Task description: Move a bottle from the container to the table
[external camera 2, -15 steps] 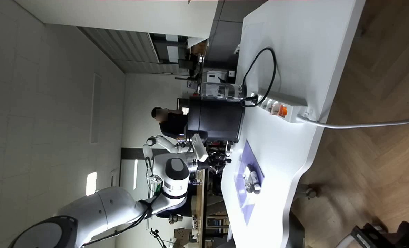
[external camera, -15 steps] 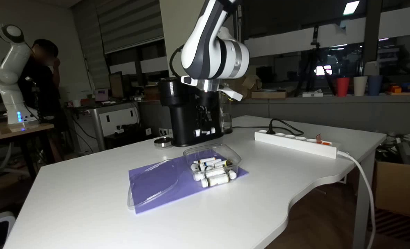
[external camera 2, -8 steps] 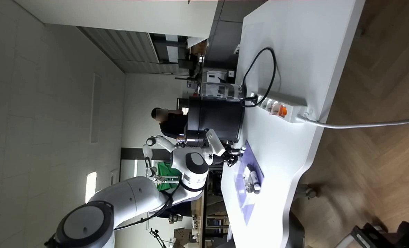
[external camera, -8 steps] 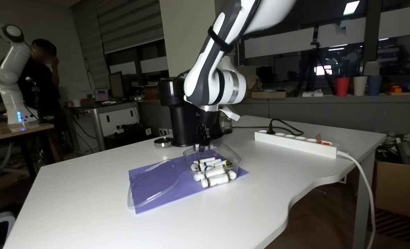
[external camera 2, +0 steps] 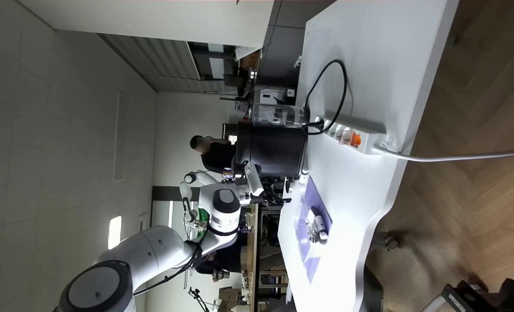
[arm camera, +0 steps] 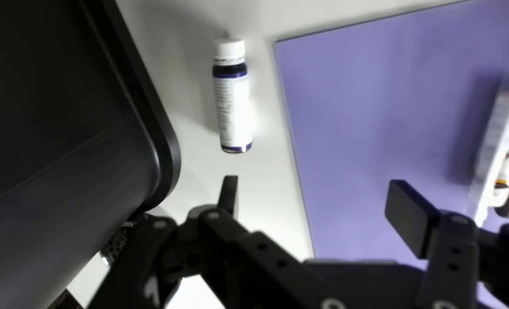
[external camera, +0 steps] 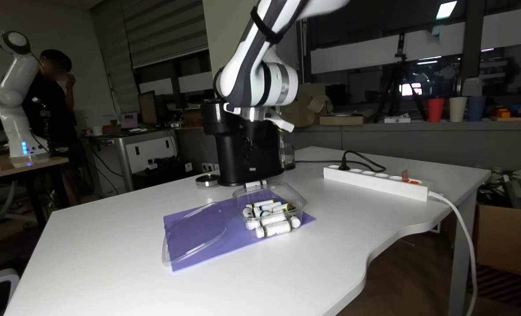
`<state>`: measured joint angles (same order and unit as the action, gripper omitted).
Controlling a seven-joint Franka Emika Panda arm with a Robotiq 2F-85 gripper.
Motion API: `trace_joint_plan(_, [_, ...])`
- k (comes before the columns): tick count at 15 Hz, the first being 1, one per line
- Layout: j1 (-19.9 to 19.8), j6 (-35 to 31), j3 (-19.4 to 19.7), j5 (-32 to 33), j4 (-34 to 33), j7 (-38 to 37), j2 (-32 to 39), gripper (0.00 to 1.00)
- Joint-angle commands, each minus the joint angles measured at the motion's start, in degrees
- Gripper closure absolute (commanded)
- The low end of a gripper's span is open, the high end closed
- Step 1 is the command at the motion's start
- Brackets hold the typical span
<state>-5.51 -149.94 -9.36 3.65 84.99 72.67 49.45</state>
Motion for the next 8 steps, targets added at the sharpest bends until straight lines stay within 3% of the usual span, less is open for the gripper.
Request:
trace_joint_plan(1, [2.3,15.7,3.5,1.3,1.4,-6.5,-10.3,0.00])
trace_joint_plan(2, [0.9,9.4,1.4,0.2,-0.6,-2.4,-5.0,0.00])
trace_joint_plan(4, [1.5,15.4,2.4,0.1,-0.2,-3.5,-9.3,0.00])
trace_joint_plan(8, [1.6,16.1,2.7,0.2,0.7,-4.1,-9.9,0.00])
